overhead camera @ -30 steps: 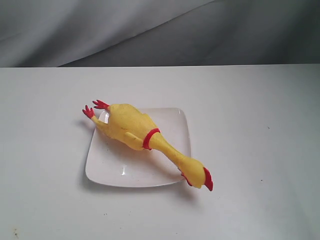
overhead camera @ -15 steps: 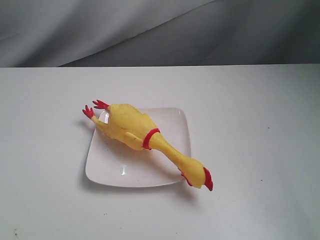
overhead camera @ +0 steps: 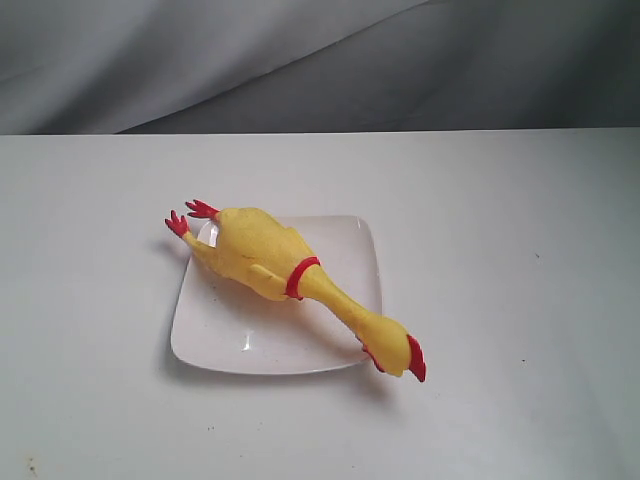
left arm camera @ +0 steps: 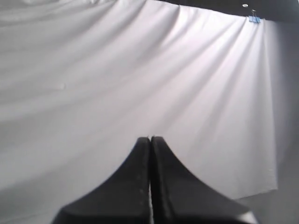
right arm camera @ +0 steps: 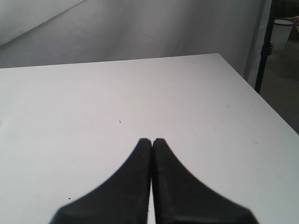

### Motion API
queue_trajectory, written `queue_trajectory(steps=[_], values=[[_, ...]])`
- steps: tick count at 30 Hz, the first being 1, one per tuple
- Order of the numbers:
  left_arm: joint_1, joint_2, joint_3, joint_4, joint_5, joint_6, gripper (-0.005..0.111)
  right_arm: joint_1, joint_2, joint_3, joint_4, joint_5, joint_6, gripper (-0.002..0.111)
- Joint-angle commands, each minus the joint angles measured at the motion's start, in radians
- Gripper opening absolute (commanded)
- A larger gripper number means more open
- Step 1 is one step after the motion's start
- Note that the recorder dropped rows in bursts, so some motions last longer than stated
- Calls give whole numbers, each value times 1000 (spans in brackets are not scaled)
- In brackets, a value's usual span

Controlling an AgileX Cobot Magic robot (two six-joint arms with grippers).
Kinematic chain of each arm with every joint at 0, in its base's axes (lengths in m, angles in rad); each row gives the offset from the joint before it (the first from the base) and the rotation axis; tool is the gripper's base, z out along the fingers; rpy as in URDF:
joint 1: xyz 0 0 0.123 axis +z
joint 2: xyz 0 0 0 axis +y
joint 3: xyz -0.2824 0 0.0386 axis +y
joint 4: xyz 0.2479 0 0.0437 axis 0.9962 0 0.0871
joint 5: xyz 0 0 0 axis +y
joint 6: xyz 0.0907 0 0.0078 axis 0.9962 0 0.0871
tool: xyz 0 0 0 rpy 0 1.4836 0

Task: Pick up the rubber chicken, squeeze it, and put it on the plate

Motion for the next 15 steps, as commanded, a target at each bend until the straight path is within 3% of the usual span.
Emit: queue_trajectory(steps=[1, 15], values=[[2, -8, 3, -4, 14, 84, 0, -9, -2, 3, 9, -2, 2, 0], [2, -8, 4, -4, -12, 98, 0, -9, -2, 3, 9, -2, 2, 0]])
